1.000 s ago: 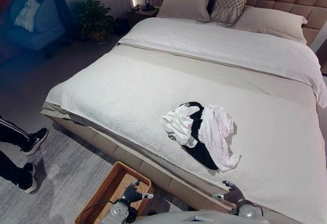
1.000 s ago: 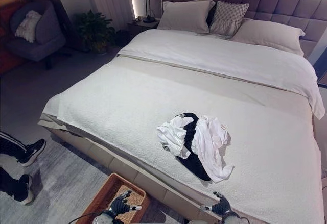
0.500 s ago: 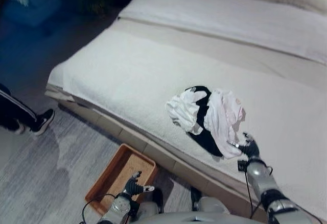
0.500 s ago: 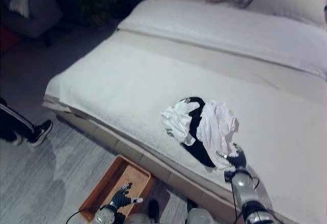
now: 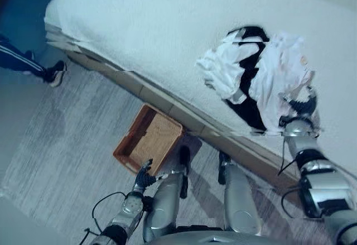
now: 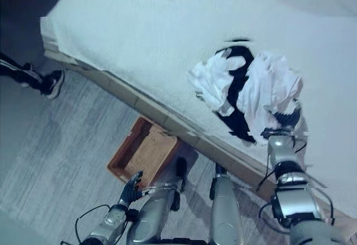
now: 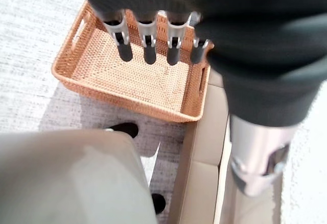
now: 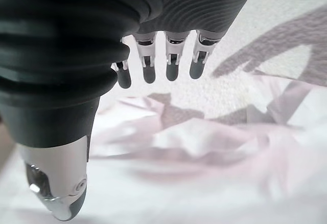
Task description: Pick up clothes into the bucket
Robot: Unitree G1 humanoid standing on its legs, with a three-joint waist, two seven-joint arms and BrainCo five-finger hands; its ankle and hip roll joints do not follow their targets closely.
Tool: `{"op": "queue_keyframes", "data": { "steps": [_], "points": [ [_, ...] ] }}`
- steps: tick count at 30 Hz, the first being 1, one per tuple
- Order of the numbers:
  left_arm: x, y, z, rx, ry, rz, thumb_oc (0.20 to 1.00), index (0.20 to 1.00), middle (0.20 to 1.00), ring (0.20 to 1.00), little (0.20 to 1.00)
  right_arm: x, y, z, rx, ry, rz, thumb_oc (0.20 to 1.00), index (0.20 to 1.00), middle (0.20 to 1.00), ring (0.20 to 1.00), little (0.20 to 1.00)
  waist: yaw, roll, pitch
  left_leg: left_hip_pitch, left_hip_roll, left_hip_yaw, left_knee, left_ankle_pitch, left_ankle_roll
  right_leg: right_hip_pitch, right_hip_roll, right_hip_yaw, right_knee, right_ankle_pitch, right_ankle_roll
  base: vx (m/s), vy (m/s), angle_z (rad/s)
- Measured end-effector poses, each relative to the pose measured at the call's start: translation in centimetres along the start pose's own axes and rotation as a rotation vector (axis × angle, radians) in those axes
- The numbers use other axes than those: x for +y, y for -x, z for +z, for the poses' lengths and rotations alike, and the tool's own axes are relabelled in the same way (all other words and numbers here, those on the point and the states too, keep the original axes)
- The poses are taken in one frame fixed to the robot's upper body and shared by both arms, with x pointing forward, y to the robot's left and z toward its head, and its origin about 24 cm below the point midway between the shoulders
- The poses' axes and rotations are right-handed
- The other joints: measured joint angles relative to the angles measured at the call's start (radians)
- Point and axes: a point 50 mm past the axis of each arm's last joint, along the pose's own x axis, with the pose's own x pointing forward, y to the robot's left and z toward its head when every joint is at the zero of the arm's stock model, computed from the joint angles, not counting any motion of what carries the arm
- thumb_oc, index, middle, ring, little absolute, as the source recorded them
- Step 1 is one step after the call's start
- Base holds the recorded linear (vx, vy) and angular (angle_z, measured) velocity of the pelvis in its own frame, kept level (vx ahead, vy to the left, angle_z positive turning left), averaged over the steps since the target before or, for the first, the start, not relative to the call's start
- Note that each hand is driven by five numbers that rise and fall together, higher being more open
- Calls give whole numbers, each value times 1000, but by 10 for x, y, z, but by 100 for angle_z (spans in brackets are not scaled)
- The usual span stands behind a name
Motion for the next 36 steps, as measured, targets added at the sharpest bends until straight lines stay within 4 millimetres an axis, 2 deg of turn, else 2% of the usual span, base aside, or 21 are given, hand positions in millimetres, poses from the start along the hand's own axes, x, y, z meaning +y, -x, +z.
{"op": "queue_keyframes", "data": {
  "steps": [1, 4, 9, 13, 14, 15, 16, 25, 30, 33, 36],
  "points": [
    [0, -2, 4, -12, 14, 9, 1000, 1000, 1000, 1000, 1000, 0, -4, 8, -14, -5, -18, 1000, 1000, 1000, 1000, 1000, -1, 5, 12, -13, -1, 0, 5, 0, 0, -16, -1, 1, 11, -3, -5, 0, 0, 0],
    [-4, -2, 7, -18, 44, 9, 1000, 1000, 1000, 1000, 1000, -1, -6, 14, -28, 9, -33, 1000, 1000, 1000, 1000, 1000, 0, 9, 16, -31, -2, -5, 10, 0, 0, -40, -5, -2, 34, -13, -14, -16, 3, 5],
    [-25, -1, 19, -74, 35, -73, 1000, 1000, 1000, 1000, 1000, -30, -21, 16, -27, 90, -113, 1000, 1000, 1000, 1000, 1000, -1, 33, 24, -63, -21, -50, -11, 34, 0, -77, -36, -44, 75, -31, -23, -43, -5, 29],
    [-37, 0, 27, -101, 61, -112, 1000, 1000, 1000, 1000, 1000, -35, -25, 19, -20, 112, -114, 1000, 1000, 1000, 1000, 1000, 13, 34, 24, -80, -27, -73, -31, 58, -4, -103, -46, -58, 92, -36, -26, -19, -25, 20],
    [-38, 0, 29, -107, 61, -119, 1000, 1000, 1000, 1000, 1000, -36, -25, 18, -15, 115, -113, 736, 736, 736, 736, 736, 19, 34, 24, -80, -29, -78, -34, 61, -4, -105, -47, -59, 95, -37, -27, -3, -29, 13],
    [-39, 1, 32, -119, 65, -125, 1000, 1000, 1000, 1000, 1000, -35, -26, 18, -2, 124, -104, 238, 238, 238, 238, 238, 19, 35, 24, -79, -31, -86, -45, 72, -11, -105, -52, -67, 100, -40, -27, -10, -37, 18],
    [-39, 1, 33, -125, 67, -126, 1000, 1000, 1000, 1000, 1000, -35, -26, 18, 2, 125, -95, 200, 200, 200, 200, 200, 18, 35, 24, -79, -31, -89, -49, 76, -10, -106, -55, -73, 103, -43, -28, 1, -57, 28],
    [-39, -1, 31, -109, 61, -130, 1000, 1000, 1000, 1000, 1000, -17, -27, 45, -79, 71, -1, 200, 200, 200, 200, 200, 19, 34, 24, -62, -28, -130, -68, 101, -15, -75, -57, -110, 87, -39, -34, -15, -10, 10],
    [-28, -5, 24, -71, 55, -84, 1000, 1000, 1000, 1000, 1000, -9, -26, 80, -209, -16, 36, 200, 200, 200, 200, 200, 3, 32, 23, -7, -1, -121, -101, 103, -15, -4, -23, -111, 9, -6, -30, -10, 16, -11],
    [-22, -8, 23, -57, 54, -60, 1000, 1000, 1000, 1000, 1000, -5, -25, 97, -266, -52, 49, 200, 200, 200, 200, 200, -7, 17, 18, 11, 15, -98, -103, 103, -14, 26, 3, -95, -49, 26, -25, 25, 51, -31],
    [-13, -9, 18, -34, 64, -23, 1000, 1000, 1000, 1000, 1000, -1, -22, 108, -309, -76, 69, 200, 200, 200, 200, 200, -7, -15, 8, 69, 37, -52, -133, 103, -14, 88, 33, -66, -125, 69, -17, 43, 38, -44]
  ]
}}
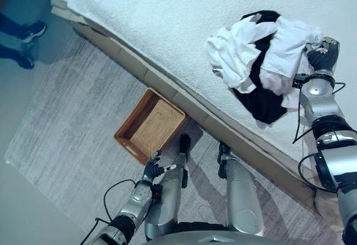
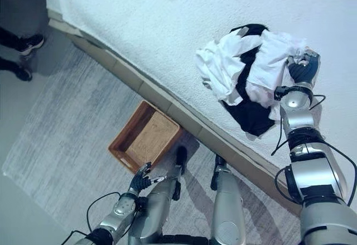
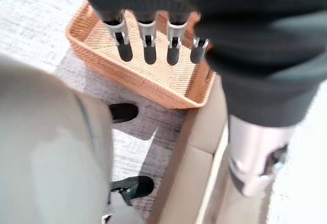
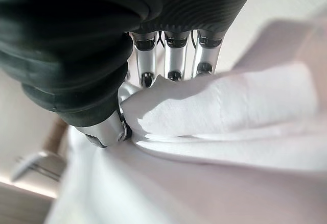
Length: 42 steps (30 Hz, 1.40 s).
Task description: Pick up clothes into the bucket
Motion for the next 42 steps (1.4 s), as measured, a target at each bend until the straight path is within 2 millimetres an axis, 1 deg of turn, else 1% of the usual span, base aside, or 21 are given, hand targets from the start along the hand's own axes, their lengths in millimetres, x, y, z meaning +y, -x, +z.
{"op": "queue_keyframes", "data": {
  "steps": [2, 5, 6, 9, 10, 13, 15, 16, 17, 19, 20, 21, 23, 25, 27, 28, 31, 32, 33, 38, 42],
  "points": [
    [14, -1, -2, 8, -8, 38, 1000, 1000, 1000, 1000, 1000, 1, 0, 4, -19, -11, 6, 200, 200, 200, 200, 200, -10, -43, -25, 43, 9, 24, -14, -1, 0, 50, 17, 24, -60, 25, 8, 40, 42, -40],
    [29, 0, -4, 19, -31, 71, 1000, 1000, 1000, 1000, 1000, -2, 1, 7, -35, -36, 1, 200, 200, 200, 200, 200, -32, -84, -67, 90, 19, 46, -39, -4, -2, 101, 33, 40, -115, 42, 16, 45, 37, -26],
    [33, -1, -2, 7, -28, 82, 1000, 1000, 1000, 1000, 1000, -7, 2, 9, -57, -48, -5, 200, 200, 200, 200, 200, -23, -94, -76, 106, 22, 61, -40, -8, -3, 120, 39, 52, -135, 54, 17, 54, 15, -31],
    [40, -2, 11, -49, -23, 91, 1000, 1000, 1000, 1000, 1000, -20, 1, 15, -104, -60, -31, 200, 200, 200, 200, 200, -27, -100, -101, 145, 23, 67, -48, -12, -7, 171, 43, 61, -178, 73, 19, 39, 2, -14],
    [44, -3, 22, -96, -23, 90, 1000, 1000, 1000, 1000, 1000, -26, 1, 20, -133, -59, -39, 200, 200, 200, 200, 200, -28, -99, -116, 161, 24, 73, -54, -14, -7, 192, 44, 63, -197, 77, 25, 38, 0, -8],
    [49, -2, 39, -174, -47, 80, 1000, 1000, 1000, 1000, 1000, -32, 2, 28, -183, -67, -46, 200, 200, 200, 200, 200, -30, -102, -153, 183, 27, 83, -62, -20, -7, 227, 50, 67, -238, 93, 29, 37, -2, -8],
    [50, -2, 64, -273, -56, 55, 1000, 1000, 1000, 1000, 1000, -34, 1, 40, -232, -89, -50, 200, 200, 200, 200, 200, -32, -102, -176, 195, 29, 87, -66, -26, -6, 243, 54, 73, -257, 103, 32, 61, -6, -11],
    [51, 2, 87, -370, -67, 29, 1000, 1000, 1000, 1000, 1000, -36, 3, 51, -282, -96, -38, 200, 200, 200, 200, 200, -36, -102, -176, 208, 29, 88, -67, -27, -6, 260, 56, 76, -268, 108, 31, 46, 1, -5],
    [51, 5, 94, -410, -70, 20, 1000, 1000, 1000, 1000, 1000, -36, 4, 57, -306, -103, -30, 200, 200, 200, 200, 200, -33, -102, -178, 213, 29, 88, -68, -27, -6, 266, 56, 76, -271, 109, 32, 85, -8, -5],
    [54, 6, 133, -542, -75, 5, 1000, 1000, 1000, 1000, 1000, -31, 9, 70, -369, -121, 25, 200, 200, 200, 200, 200, -49, -105, -209, 230, 33, 93, -69, -40, -7, 288, 61, 80, -286, 112, 31, 91, -26, -4],
    [55, 7, 136, -559, -75, 3, 1000, 1000, 1000, 1000, 1000, -28, 11, 74, -385, -125, 45, 200, 200, 200, 200, 200, -45, -107, -213, 236, 34, 93, -70, -40, -7, 294, 62, 80, -288, 112, 31, 61, -29, -6],
    [55, 8, 163, -636, -92, -12, 1000, 1000, 1000, 1000, 1000, -23, 15, 80, -422, -117, 104, 200, 200, 200, 200, 200, -55, -113, -224, 252, 38, 100, -73, -41, -7, 313, 65, 81, -300, 114, 30, 46, -17, -5],
    [54, 15, 186, -732, -105, -35, 1000, 1000, 1000, 1000, 1000, -19, 20, 86, -457, -111, 162, 200, 200, 200, 200, 200, -56, -118, -245, 259, 39, 100, -78, -41, -7, 327, 68, 81, -318, 120, 29, 54, -12, -1],
    [45, 26, 219, -862, -111, -81, 1000, 1000, 1000, 1000, 1000, -11, 33, 91, -500, -111, 277, 200, 200, 200, 200, 200, -64, -124, -273, 291, 42, 100, -93, -40, -7, 365, 72, 77, -345, 125, 26, 74, -11, 2],
    [36, 28, 237, -919, -131, -115, 1000, 1000, 1000, 1000, 1000, 0, 41, 92, -506, -112, 386, 200, 200, 200, 200, 200, -78, -127, -287, 311, 43, 93, -103, -41, -7, 392, 73, 67, -360, 128, 23, 57, 1, 11],
    [33, 29, 241, -931, -137, -124, 1000, 1000, 1000, 1000, 1000, 3, 43, 93, -508, -114, 418, 200, 200, 200, 200, 200, -85, -128, -292, 313, 43, 91, -103, -41, -8, 395, 73, 68, -361, 127, 24, 77, 1, 8],
    [6, 34, 273, -1015, -206, -227, 1000, 1000, 1000, 1000, 1000, 18, 60, 100, -516, -167, 627, 200, 200, 200, 200, 200, -90, -134, -299, 335, 41, 90, -107, -41, -9, 419, 73, 68, -372, 131, 23, 52, 4, 2],
    [2, 34, 277, -1024, -218, -241, 1000, 1000, 1000, 1000, 1000, 21, 63, 101, -516, -177, 658, 200, 200, 200, 200, 200, -91, -134, -299, 338, 41, 90, -108, -41, -9, 422, 73, 67, -372, 131, 23, 0, 0, 0],
    [-12, 36, 286, -1040, -248, -279, 1000, 1000, 1000, 1000, 1000, 25, 70, 102, -509, -206, 729, 200, 200, 200, 200, 200, -102, -137, -301, 348, 40, 89, -110, -42, -9, 433, 72, 66, -372, 131, 24, 0, 0, 0],
    [-38, 37, 302, -1067, -269, -338, 1000, 1000, 1000, 1000, 1000, 37, 91, 110, -513, -269, 914, 200, 200, 200, 200, 200, -110, -141, -317, 360, 39, 87, -120, -42, -9, 439, 71, 65, -372, 130, 24, 0, 0, 0],
    [-56, 26, 294, -998, -231, -365, 1000, 1000, 1000, 1000, 1000, 47, 115, 118, -541, -301, 1091, 200, 200, 200, 200, 200, -117, -148, -333, 361, 39, 88, -121, -42, -9, 437, 72, 67, -372, 130, 24, 0, 0, 0]
  ]
}}
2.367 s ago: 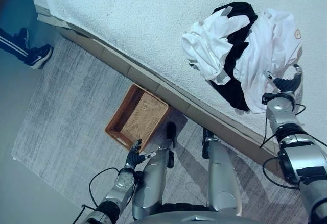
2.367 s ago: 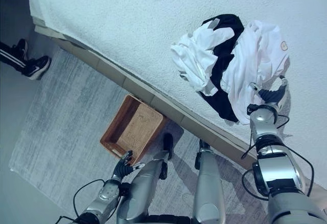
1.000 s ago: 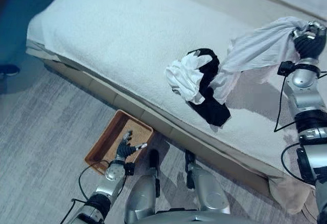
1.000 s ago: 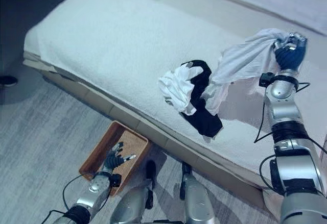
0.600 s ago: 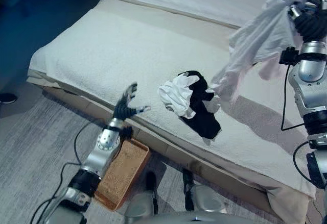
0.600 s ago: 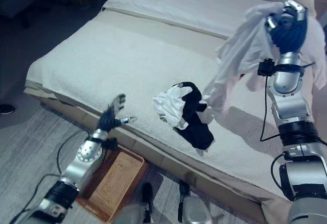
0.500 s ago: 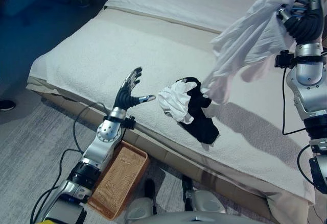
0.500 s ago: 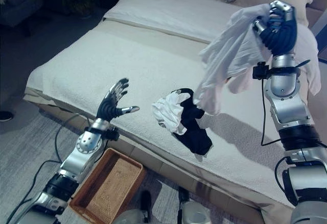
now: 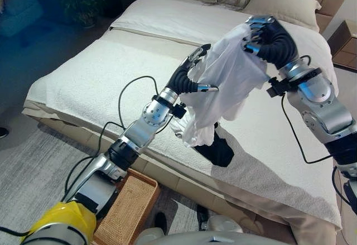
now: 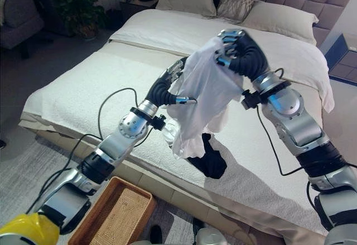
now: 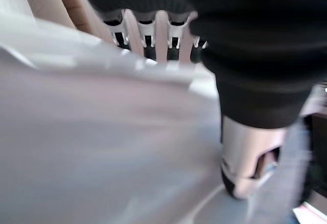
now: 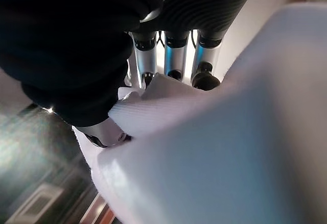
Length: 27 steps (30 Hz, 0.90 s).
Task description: Pick up clothes into the bucket
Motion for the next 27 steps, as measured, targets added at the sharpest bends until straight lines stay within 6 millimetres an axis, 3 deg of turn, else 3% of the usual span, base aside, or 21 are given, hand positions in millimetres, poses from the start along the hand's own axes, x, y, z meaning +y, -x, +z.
{"op": "queue_keyframes", "data": {
  "steps": [9, 10, 11, 12, 17, 25, 26, 27],
  "points": [
    [-36, -3, -5, 48, 85, -136, 1000, 1000, 1000, 1000, 1000, 18, -1, 2, -2, -101, 114, 200, 200, 200, 200, 200, 4, -1, -1, -3, -2, 0, 0, 0, 0, -4, -2, 1, 1, -3, 4, 0, 0, 0],
    [-43, -2, -5, 60, 137, -176, 887, 887, 887, 887, 887, 18, -1, 1, 3, -102, 115, 200, 200, 200, 200, 200, 3, 0, -1, -3, -2, 0, 1, 0, 0, -4, -3, 1, 1, -3, 4, 0, 0, 0],
    [-45, -1, -6, 69, 152, -195, 595, 595, 595, 595, 595, 18, -1, 1, 4, -102, 115, 200, 200, 200, 200, 200, 3, 0, -2, -3, -2, 0, 1, 0, 0, -4, -3, 1, 1, -3, 4, 0, 0, 0],
    [-49, 0, -8, 87, 208, -229, 200, 200, 200, 200, 200, 18, -1, 0, 9, -104, 115, 200, 200, 200, 200, 200, 2, 0, -2, -3, -2, 0, 1, 0, 0, -4, -3, 1, 1, -3, 4, 0, 0, 0],
    [-57, 8, -13, 163, 335, -326, 200, 200, 200, 200, 200, 21, 6, -8, 40, -125, 108, 200, 200, 200, 200, 200, 4, 2, -3, -3, -2, -2, 0, 0, 0, -3, -3, -1, 0, 0, 0, 0, 0, 0],
    [-37, 34, -33, 263, 376, -331, 200, 200, 200, 200, 200, 26, 21, -29, 88, -219, -7, 219, 219, 219, 219, 219, 9, 8, -9, -4, -1, -7, 0, 0, 0, -1, -2, -6, 0, -3, 2, 0, 0, 0],
    [-31, 45, -38, 276, 395, -300, 200, 200, 200, 200, 200, 27, 30, -36, 107, -247, -39, 332, 332, 332, 332, 332, 8, 8, -10, -4, 0, -8, 0, -1, -2, -1, -1, -6, 0, -6, 0, 6, -17, 4],
    [-23, 59, -44, 292, 395, -257, 200, 200, 200, 200, 200, 28, 41, -44, 147, -266, -66, 639, 639, 639, 639, 639, 12, 8, -10, -5, 0, -11, 0, -1, -2, -1, -1, -9, 0, -8, 0, 3, -19, 5]
  ]
}}
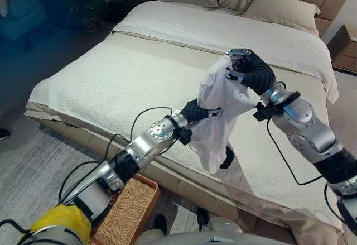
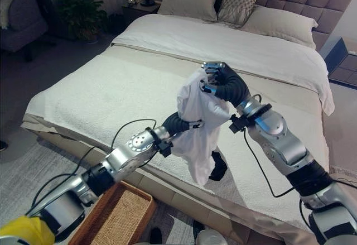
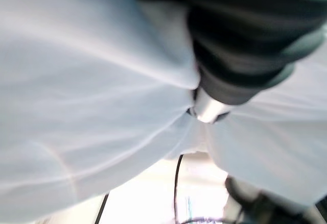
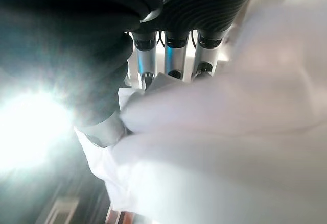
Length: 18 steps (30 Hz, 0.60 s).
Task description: Pick up clothes into the bucket
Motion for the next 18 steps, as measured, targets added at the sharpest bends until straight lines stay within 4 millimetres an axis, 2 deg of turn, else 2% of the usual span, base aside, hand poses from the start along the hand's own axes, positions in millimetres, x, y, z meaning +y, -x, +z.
{"op": "queue_keyframes", "data": {
  "steps": [1, 2, 3, 4, 5, 6, 8, 9, 11, 13, 14, 18],
  "points": [
    [3, 6, -4, 8, 7, 21, 200, 200, 200, 200, 200, 0, 4, -5, 16, -11, -12, 959, 959, 959, 959, 959, 4, 0, 0, -1, 0, -1, 0, 0, 0, 0, 0, -1, 0, -1, 0, -1, -13, 3],
    [10, 22, -13, 5, 55, 84, 200, 200, 200, 200, 200, -1, 15, -13, 32, -47, -55, 1000, 1000, 1000, 1000, 1000, 8, 0, -1, 0, 1, -1, 0, 0, 0, 0, 1, -1, 0, -4, -1, 0, 0, 0],
    [19, 42, -25, 25, 96, 174, 200, 200, 200, 200, 200, -4, 27, -22, 48, -84, -126, 1000, 1000, 1000, 1000, 1000, 10, 1, -1, -2, 1, -2, -1, -2, -2, -2, 1, -2, 0, -6, -3, 0, 0, 0],
    [24, 51, -31, 43, 107, 211, 200, 200, 200, 200, 200, -7, 30, -24, 54, -88, -149, 1000, 1000, 1000, 1000, 1000, 14, 3, 0, -4, 1, -2, -2, -2, -2, -3, 1, -3, 0, -6, -3, 0, 0, 0],
    [35, 79, -43, 69, 141, 320, 200, 200, 200, 200, 200, -15, 44, -27, 46, -109, -236, 1000, 1000, 1000, 1000, 1000, 21, 3, 0, -8, 2, -2, -1, -2, -2, -7, 2, -3, 0, -7, -2, 0, 0, 0],
    [40, 93, -49, 80, 159, 377, 200, 200, 200, 200, 200, -20, 53, -28, 46, -115, -282, 1000, 1000, 1000, 1000, 1000, 22, 2, -1, -9, 3, -3, -1, -2, -2, -8, 2, -5, 0, -8, -2, 9, -5, 8],
    [52, 139, -68, 154, 190, 546, 200, 200, 200, 200, 200, -31, 77, -41, 88, -136, -419, 1000, 1000, 1000, 1000, 1000, 27, 3, 0, -14, 3, -9, -1, -3, -4, -8, 1, -15, 0, -14, 1, 15, -7, 15],
    [54, 154, -72, 163, 210, 610, 200, 200, 200, 200, 200, -29, 89, -52, 115, -173, -472, 1000, 1000, 1000, 1000, 1000, 37, 4, 1, -15, 2, -13, -1, -3, -4, -7, 0, -19, 0, -16, 3, 19, -4, 12],
    [57, 164, -71, 134, 230, 672, 200, 200, 200, 200, 200, -27, 102, -64, 136, -219, -549, 1000, 1000, 1000, 1000, 1000, 54, 2, 2, -15, 2, -18, -1, -5, -6, -8, 0, -21, 1, -19, 2, 10, 4, 8],
    [60, 170, -66, 85, 237, 726, 200, 200, 200, 200, 200, -17, 116, -85, 209, -281, -605, 1000, 1000, 1000, 1000, 1000, 75, 4, 5, -18, 0, -21, -2, -5, -6, -8, -2, -25, 2, -21, 4, -5, 14, 6],
    [65, 178, -55, 40, 189, 775, 200, 200, 200, 200, 200, -10, 126, -102, 247, -345, -672, 1000, 1000, 1000, 1000, 1000, 79, 0, 7, -18, 1, -22, -1, -6, -8, -8, -1, -25, 3, -22, 4, 0, 0, 0],
    [78, 189, -34, -66, 99, 859, 200, 200, 200, 200, 200, -8, 147, -126, 381, -337, -737, 1000, 1000, 1000, 1000, 1000, 80, 4, 11, -43, -2, -24, 2, -6, -7, -35, -6, -28, 16, -23, 5, -79, 17, 2]
  ]
}}
